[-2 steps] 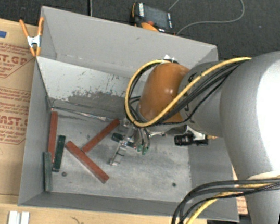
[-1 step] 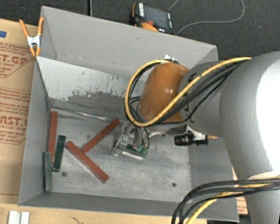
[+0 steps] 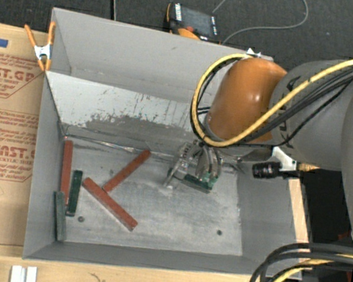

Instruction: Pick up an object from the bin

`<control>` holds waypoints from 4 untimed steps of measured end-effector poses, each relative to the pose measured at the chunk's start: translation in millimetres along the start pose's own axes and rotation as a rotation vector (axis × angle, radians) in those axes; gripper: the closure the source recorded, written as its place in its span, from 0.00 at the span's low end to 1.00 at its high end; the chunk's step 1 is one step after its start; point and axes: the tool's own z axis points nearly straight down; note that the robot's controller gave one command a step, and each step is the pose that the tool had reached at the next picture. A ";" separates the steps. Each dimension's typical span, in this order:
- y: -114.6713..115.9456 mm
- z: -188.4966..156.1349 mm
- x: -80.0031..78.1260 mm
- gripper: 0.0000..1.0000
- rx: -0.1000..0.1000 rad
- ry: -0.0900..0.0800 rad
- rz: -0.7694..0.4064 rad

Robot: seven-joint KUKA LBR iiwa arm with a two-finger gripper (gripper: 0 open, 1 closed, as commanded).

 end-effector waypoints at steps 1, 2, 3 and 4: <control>-4.9 -74.8 -16.8 1.00 -0.001 -0.003 0.011; -5.4 -70.0 -15.0 0.00 0.002 0.005 0.011; 76.9 41.7 -11.0 0.00 0.002 0.012 -0.153; 83.6 108.7 -4.8 0.00 0.001 0.011 -0.534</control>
Offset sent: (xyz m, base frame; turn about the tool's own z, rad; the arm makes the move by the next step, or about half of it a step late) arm 0.0118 -0.0104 0.0703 0.0125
